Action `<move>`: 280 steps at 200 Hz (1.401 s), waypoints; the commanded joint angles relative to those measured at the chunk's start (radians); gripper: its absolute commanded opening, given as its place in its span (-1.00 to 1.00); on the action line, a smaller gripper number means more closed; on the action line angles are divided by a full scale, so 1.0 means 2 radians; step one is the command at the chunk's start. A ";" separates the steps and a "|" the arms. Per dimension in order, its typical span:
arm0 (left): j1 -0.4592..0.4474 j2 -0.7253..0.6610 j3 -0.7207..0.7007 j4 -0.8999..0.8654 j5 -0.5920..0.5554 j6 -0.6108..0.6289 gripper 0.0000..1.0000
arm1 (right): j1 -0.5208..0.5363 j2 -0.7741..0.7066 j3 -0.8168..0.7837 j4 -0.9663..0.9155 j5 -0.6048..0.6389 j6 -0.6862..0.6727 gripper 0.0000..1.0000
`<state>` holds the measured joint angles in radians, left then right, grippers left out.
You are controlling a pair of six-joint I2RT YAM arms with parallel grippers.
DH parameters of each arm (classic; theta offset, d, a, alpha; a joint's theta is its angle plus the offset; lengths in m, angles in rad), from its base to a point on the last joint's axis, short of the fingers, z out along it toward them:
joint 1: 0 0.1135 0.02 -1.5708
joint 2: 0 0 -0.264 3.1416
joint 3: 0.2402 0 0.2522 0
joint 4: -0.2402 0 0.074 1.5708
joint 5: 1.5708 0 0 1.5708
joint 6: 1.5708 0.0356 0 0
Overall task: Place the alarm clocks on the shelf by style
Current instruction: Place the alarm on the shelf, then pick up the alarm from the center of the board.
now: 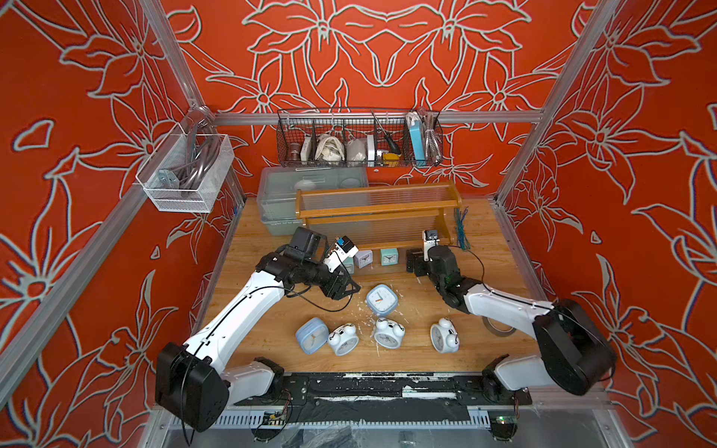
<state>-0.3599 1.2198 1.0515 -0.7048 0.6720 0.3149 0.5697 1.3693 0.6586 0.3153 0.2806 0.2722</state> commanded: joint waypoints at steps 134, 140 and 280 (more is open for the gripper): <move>0.003 -0.044 0.009 -0.304 -0.185 0.176 0.38 | -0.003 -0.147 0.024 -0.240 -0.217 0.044 0.80; 0.002 -0.045 0.002 -0.306 -0.189 0.177 0.39 | -0.003 -0.147 0.026 -0.237 -0.219 0.045 0.80; 0.002 0.003 -0.100 -0.231 -0.249 0.163 0.31 | 0.000 -0.175 0.023 -0.227 -0.257 0.059 0.73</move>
<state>-0.3599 1.2118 0.8616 -1.1934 0.1722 0.6395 0.5697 1.0351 0.6926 -0.1410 -0.2195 0.3809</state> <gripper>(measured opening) 0.665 0.868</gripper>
